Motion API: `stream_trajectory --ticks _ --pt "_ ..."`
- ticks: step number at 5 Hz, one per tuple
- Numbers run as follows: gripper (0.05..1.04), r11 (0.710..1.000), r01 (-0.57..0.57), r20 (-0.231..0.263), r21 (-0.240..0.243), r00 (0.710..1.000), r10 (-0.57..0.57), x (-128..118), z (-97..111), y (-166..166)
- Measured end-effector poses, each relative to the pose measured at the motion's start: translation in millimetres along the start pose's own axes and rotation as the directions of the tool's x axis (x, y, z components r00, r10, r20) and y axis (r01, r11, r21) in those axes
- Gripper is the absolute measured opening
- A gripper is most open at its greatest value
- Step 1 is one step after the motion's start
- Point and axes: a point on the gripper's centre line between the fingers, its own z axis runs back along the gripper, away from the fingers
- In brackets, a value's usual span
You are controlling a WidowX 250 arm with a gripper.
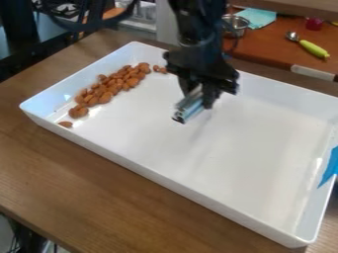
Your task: Sweep into pile
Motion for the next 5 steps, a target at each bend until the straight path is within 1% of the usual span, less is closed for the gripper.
stream_trajectory --ticks 1,2,3,5 --pt "0.381 1.000 -0.014 -0.007 0.013 1.000 0.014 13.1 -17.7 -6.1" --pt "0.381 0.999 -0.022 -0.027 0.037 0.999 0.023 21.7 -37.0 -6.2" --pt "0.381 0.999 -0.026 -0.036 0.048 0.999 0.028 28.9 -46.8 -5.4" --pt "0.381 0.998 -0.036 -0.032 0.047 0.999 0.037 31.2 -48.5 16.2"
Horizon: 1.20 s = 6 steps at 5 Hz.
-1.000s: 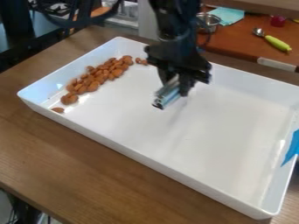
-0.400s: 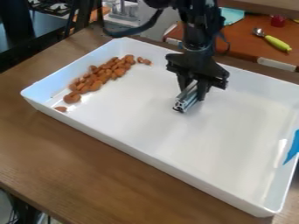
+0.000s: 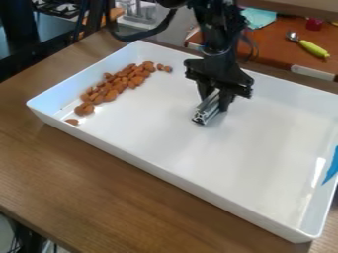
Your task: Sweep into pile
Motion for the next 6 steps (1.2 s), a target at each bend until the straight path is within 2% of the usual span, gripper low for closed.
stream_trajectory --ticks 3,6 --pt "0.381 0.996 -0.081 0.008 0.023 0.997 0.081 -4.1 -1.2 88.8" --pt "0.381 0.995 -0.094 0.038 0.033 0.995 0.093 -10.5 -2.4 125.8"
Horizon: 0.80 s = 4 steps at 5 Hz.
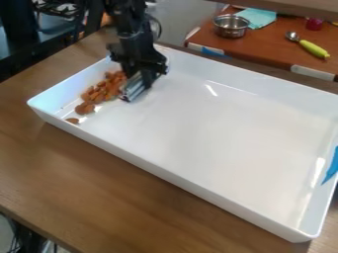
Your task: Sweep into pile
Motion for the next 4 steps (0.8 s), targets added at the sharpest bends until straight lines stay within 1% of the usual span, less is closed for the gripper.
stream_trajectory --ticks 1,2,3,4 --pt "0.381 1.000 0.001 -0.010 -0.022 1.000 -0.001 -4.7 4.4 -1.9" --pt "0.381 0.998 -0.020 0.006 -0.058 1.000 0.021 -7.4 33.1 -9.4" --pt "0.381 0.996 -0.003 0.052 -0.088 0.999 0.008 -8.6 71.1 -40.5" --pt "0.381 0.994 0.023 0.054 -0.107 0.998 -0.017 -24.1 90.0 -96.7"
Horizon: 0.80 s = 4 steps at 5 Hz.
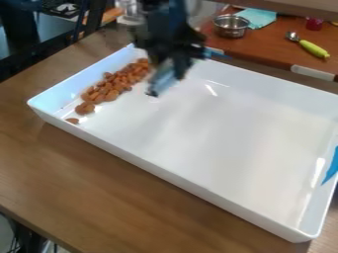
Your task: Sweep into pile
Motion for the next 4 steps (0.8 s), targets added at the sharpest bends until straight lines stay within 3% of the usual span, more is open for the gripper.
stream_trajectory --ticks 2,3,4 --pt "0.381 0.999 -0.052 -0.011 -0.004 0.999 0.052 -24.5 8.3 -93.6" --pt "0.381 0.997 -0.070 -0.009 0.042 0.997 0.071 -31.0 -14.9 -106.9" --pt "0.443 0.998 -0.045 -0.011 0.040 0.999 0.045 -36.7 -44.1 -117.5"
